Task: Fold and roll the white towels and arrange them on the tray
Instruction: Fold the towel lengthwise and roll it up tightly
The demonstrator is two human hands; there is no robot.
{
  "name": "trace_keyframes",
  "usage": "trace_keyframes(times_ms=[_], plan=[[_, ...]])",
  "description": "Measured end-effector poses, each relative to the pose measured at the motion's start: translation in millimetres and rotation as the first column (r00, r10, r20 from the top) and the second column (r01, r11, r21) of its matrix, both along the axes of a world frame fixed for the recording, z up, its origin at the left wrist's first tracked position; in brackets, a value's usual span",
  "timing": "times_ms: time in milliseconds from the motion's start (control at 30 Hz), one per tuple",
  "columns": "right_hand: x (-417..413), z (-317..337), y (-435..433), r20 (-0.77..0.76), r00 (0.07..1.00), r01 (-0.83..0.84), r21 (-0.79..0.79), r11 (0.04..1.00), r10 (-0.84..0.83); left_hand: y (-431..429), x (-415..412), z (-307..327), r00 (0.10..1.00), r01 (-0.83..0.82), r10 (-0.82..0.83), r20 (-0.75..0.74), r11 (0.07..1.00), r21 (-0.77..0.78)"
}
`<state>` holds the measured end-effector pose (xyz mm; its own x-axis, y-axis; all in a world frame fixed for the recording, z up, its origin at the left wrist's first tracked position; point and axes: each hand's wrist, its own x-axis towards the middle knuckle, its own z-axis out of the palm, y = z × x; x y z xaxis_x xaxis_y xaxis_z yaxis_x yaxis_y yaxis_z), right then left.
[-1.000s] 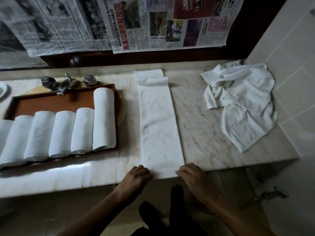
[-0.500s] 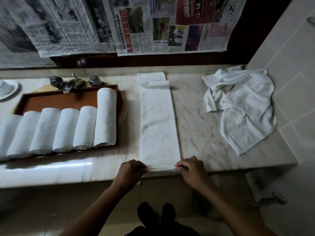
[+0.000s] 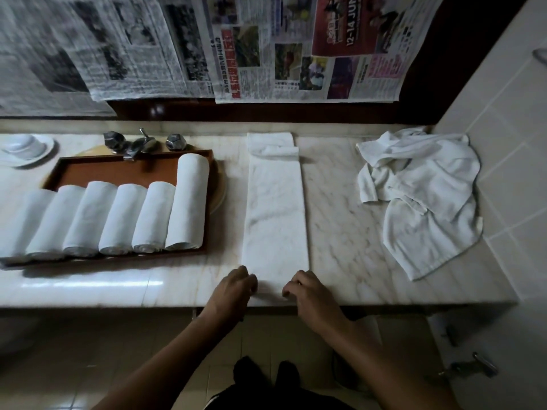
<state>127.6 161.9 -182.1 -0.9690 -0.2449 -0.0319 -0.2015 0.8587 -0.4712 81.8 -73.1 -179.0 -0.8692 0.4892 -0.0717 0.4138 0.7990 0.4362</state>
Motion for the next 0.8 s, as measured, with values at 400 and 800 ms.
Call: trace_keyframes(times_ms=[400, 800], plan=[[10, -7, 13, -0.104, 0.978, -0.175, 0.08, 0.981, 0.183, -21, 4, -10, 0.913, 0.374, -0.387, -0.127, 0.92, -0.12], [-3, -17, 26, -0.161, 0.954, -0.235, 0.123, 0.964, 0.253, -33, -11, -16, 0.871, 0.464, -0.473, -0.131, 0.881, -0.096]])
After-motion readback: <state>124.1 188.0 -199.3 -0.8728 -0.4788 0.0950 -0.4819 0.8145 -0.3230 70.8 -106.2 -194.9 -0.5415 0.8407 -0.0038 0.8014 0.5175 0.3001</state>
